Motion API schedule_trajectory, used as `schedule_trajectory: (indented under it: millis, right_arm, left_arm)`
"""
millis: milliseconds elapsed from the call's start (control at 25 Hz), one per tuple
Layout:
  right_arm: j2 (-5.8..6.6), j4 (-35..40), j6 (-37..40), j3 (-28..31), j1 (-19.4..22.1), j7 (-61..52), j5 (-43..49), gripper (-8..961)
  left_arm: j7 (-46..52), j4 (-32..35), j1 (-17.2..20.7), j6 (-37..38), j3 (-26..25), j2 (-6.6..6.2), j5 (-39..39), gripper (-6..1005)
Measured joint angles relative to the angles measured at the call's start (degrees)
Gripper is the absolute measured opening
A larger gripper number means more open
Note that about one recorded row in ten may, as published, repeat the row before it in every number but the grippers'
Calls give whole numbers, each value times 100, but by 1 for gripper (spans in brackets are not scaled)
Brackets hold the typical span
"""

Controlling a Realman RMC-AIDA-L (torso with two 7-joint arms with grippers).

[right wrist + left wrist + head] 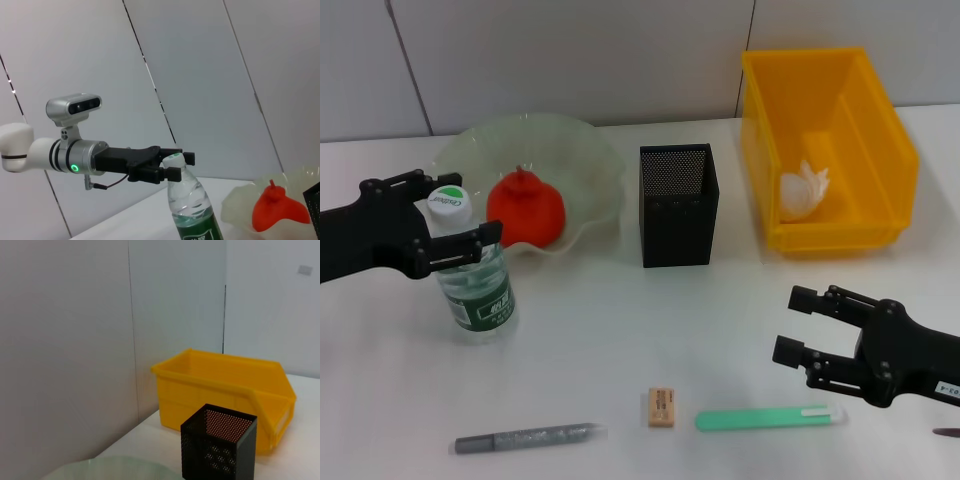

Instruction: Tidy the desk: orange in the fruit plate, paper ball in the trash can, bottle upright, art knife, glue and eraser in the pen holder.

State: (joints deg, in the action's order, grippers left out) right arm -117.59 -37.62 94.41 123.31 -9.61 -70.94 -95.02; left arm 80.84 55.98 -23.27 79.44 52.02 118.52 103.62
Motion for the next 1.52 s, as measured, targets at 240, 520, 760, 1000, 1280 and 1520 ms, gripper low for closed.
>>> schedule_trajectory:
  millis: [240,520,760,1000,1280,1520]
  right_arm:
    - [0,-24,18,5,40,1,0,786]
    - [-33,-148,451,728,56,4,0,787]
    - [20,-814,1078,1541,71,-364,31,787]
    - [154,-2456,1118,1707,-11,-1773,746,786]
    - [328,-4875,1920,1429,-836,-4192,2933,785]
    - [504,-5522,2410,346,-1823,-5749,4196,784]
  left_arm:
    - [1,266,122,45,-277,-19,-325,797]
    - [-607,181,547,1062,-1025,-32,-1425,834]
    - [-1999,-914,986,2248,-1023,-5,-1770,829]
    - [-2723,-1928,1097,2573,-729,-12,-1633,826]
    - [-2939,-2247,1045,2566,-316,1,-1529,824]
    - [-2953,-2257,1021,2263,93,-1,-1520,823]
